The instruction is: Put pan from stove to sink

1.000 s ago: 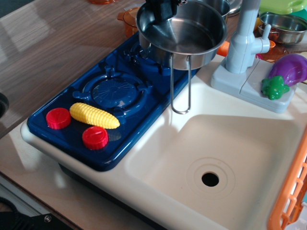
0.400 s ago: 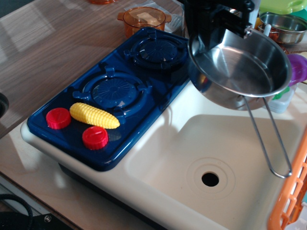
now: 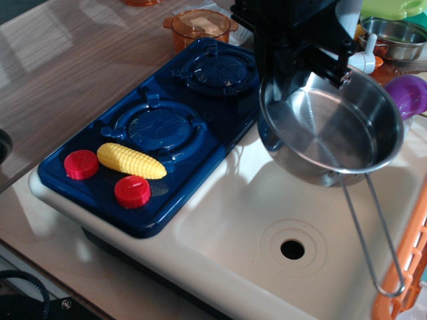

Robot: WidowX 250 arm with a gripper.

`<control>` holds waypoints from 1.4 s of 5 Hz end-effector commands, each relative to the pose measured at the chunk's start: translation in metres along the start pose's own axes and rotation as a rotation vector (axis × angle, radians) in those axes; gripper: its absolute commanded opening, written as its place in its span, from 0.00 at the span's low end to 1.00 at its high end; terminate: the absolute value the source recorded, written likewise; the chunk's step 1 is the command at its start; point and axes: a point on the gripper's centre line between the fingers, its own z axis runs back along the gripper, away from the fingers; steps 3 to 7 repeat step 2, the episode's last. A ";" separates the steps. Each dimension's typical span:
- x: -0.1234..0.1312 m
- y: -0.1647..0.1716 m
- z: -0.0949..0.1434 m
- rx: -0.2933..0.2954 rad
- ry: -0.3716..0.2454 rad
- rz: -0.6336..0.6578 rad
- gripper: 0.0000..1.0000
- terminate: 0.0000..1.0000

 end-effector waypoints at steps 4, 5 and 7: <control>0.002 0.006 0.011 0.009 -0.061 -0.006 1.00 1.00; 0.002 0.006 0.011 0.009 -0.061 -0.006 1.00 1.00; 0.002 0.006 0.011 0.009 -0.061 -0.006 1.00 1.00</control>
